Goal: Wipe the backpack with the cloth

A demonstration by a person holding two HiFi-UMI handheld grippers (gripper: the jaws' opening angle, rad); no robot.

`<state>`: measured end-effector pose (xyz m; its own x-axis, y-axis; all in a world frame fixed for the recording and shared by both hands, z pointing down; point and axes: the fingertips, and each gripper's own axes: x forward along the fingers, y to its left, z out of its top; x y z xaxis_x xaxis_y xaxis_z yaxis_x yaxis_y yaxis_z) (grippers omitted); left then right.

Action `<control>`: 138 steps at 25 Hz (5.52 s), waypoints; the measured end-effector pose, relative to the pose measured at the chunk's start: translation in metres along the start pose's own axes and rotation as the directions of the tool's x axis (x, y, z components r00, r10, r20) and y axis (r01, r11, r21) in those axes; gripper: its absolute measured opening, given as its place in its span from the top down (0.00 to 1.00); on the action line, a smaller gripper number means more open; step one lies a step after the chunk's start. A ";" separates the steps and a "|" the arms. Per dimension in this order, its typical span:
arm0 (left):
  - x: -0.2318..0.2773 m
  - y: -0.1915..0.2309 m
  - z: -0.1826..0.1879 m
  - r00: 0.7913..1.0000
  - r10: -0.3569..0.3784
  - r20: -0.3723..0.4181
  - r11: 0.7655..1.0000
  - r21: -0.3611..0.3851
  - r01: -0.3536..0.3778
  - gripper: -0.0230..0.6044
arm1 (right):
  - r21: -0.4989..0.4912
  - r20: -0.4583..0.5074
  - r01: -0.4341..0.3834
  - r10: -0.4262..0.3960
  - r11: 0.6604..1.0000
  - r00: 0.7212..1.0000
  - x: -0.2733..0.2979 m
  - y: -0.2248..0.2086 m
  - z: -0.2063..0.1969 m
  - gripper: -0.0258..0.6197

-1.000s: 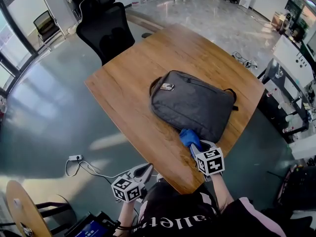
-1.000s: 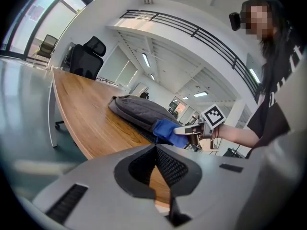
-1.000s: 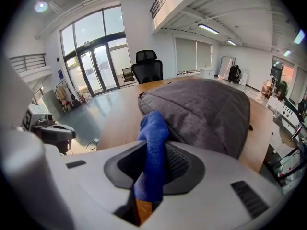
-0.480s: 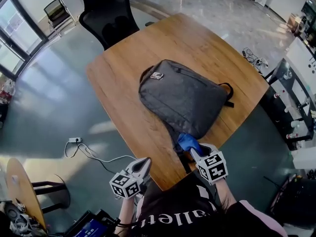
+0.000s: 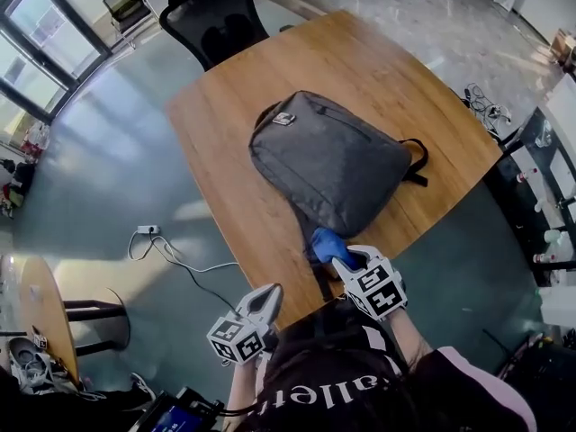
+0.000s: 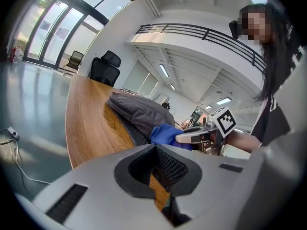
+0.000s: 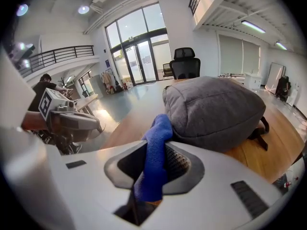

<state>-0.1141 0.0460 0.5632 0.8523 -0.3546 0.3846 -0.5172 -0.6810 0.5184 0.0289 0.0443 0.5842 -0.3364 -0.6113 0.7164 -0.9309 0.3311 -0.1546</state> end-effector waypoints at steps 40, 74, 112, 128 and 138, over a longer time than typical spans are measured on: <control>0.020 -0.023 0.046 0.988 0.022 0.154 0.999 0.034 -0.027 0.96 | -0.062 -0.079 0.017 -0.022 0.998 0.997 -0.032 -0.091 -0.022 0.81; 0.116 -0.042 0.065 0.948 0.266 0.173 0.964 -0.065 -0.258 0.96 | -0.045 -0.085 0.111 -0.115 0.993 0.990 -0.031 -0.368 0.021 0.81; 0.109 0.043 0.086 0.964 0.227 0.141 0.969 -0.131 -0.209 0.96 | -0.164 -0.167 0.078 -0.105 0.983 0.980 0.112 -0.395 0.186 0.81; 0.103 0.075 0.078 0.968 0.222 0.115 0.964 -0.174 -0.201 0.96 | -0.230 -0.171 0.061 -0.102 0.971 0.980 0.201 -0.383 0.289 0.81; 0.102 0.093 0.070 0.968 0.224 0.117 0.959 -0.204 -0.197 0.96 | -0.309 -0.181 0.073 -0.134 0.948 0.974 0.235 -0.371 0.337 0.81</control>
<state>-0.0705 -0.0987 0.5970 0.7181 -0.5704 0.3988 -0.6798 -0.4521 0.5775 0.2474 -0.4646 0.5812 -0.1775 -0.5096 0.8419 -0.8631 0.4916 0.1156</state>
